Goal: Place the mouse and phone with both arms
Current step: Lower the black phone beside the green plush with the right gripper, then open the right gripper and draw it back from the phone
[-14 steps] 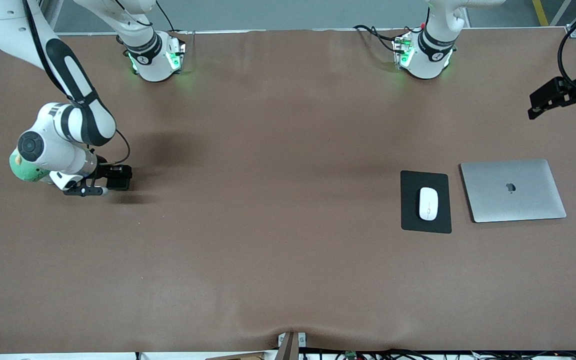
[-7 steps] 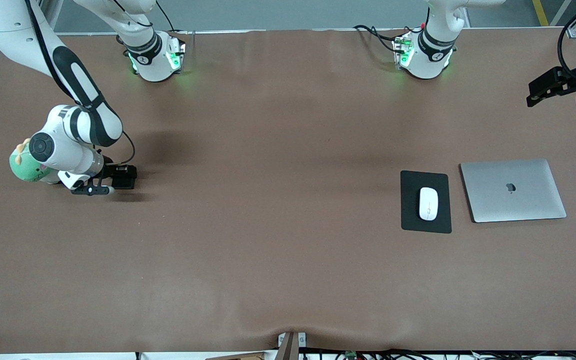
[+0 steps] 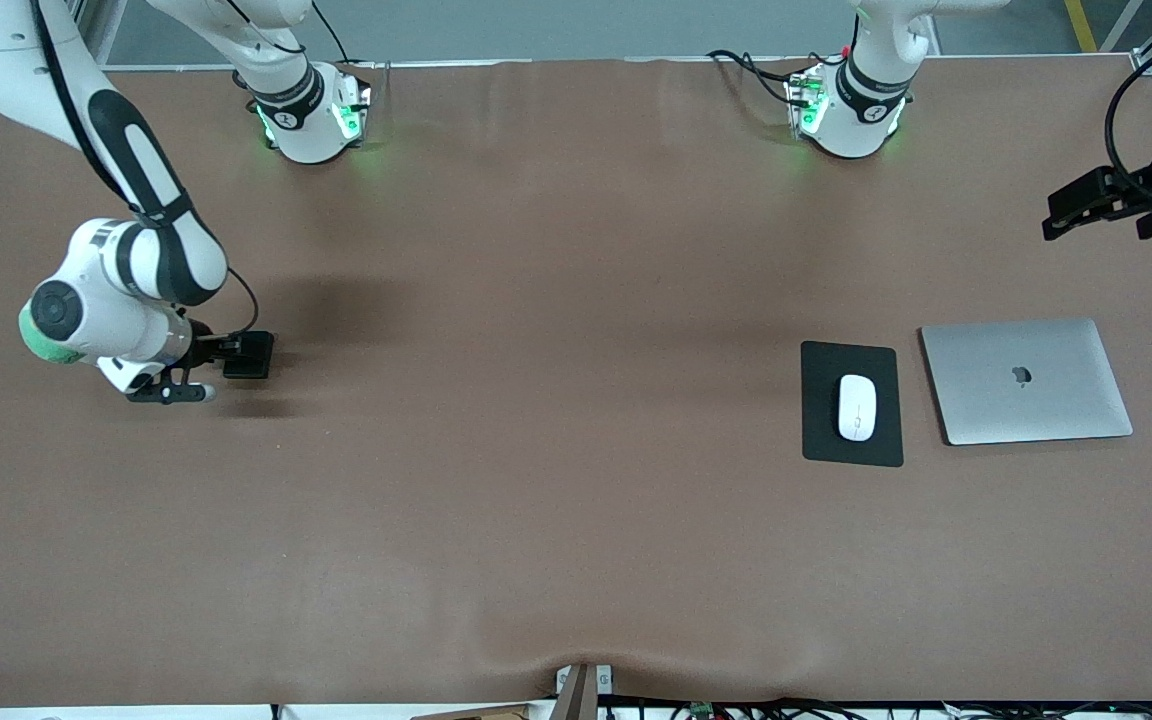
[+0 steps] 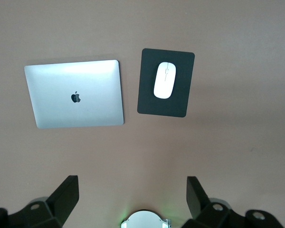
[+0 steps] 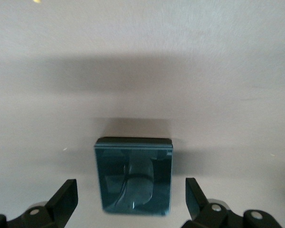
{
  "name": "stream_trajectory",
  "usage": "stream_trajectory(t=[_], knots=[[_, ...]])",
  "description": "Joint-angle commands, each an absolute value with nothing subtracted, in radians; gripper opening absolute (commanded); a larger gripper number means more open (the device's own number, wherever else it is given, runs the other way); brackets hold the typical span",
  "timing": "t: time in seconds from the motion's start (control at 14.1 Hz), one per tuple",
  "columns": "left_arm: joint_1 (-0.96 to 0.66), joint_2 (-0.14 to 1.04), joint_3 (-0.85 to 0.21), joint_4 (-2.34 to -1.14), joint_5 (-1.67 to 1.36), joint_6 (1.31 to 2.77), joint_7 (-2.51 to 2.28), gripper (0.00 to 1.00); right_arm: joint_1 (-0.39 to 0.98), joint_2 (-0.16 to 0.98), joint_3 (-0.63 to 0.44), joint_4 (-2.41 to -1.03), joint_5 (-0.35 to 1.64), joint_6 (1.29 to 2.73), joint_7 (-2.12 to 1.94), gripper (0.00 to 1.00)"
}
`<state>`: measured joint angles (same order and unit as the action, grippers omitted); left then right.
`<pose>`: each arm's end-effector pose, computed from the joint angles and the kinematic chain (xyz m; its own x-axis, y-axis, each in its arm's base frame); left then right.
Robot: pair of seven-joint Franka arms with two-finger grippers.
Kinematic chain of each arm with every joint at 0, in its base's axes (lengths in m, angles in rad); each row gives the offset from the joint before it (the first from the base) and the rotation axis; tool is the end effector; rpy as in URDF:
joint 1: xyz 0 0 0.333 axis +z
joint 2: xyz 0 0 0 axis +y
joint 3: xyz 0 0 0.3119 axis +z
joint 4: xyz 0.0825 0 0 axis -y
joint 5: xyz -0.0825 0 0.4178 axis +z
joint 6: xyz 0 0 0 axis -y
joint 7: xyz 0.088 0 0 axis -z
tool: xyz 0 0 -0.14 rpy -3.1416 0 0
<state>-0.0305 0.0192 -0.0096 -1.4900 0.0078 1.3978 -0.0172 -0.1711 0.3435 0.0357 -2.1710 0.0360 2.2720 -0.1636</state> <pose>0.5719 -0.0217 0.6024 0.9936 -0.0213 -0.1110 -0.0225 -0.9997 -0.0095 0.5419 -0.0710 0.1521 0.9727 0.0094 -0.2318 -0.0075 -0.9974 -0.0718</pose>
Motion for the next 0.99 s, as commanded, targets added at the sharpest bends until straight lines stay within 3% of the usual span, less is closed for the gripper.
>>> stream_trajectory(t=[0.0,0.35,0.71,0.92], knots=[[-0.014,0.006,-0.026,-1.494,0.000,1.404,-0.017,1.00,-0.184,0.333,0.054,-1.987,0.020,2.009,-0.173,1.00],[-0.011,-0.026,-0.067,-1.497,-0.002,1.407,-0.028,1.00,-0.123,0.334,0.060,-1.746,0.017,1.714,-0.172,1.00],[-0.009,-0.025,-0.069,-1.496,0.009,1.427,-0.028,1.00,-0.084,0.334,0.058,-1.566,0.014,1.582,-0.170,1.00],[-0.014,-0.005,-0.069,-1.497,0.011,1.457,-0.028,1.00,-0.101,0.340,0.060,-1.482,0.032,1.572,-0.173,1.00]])
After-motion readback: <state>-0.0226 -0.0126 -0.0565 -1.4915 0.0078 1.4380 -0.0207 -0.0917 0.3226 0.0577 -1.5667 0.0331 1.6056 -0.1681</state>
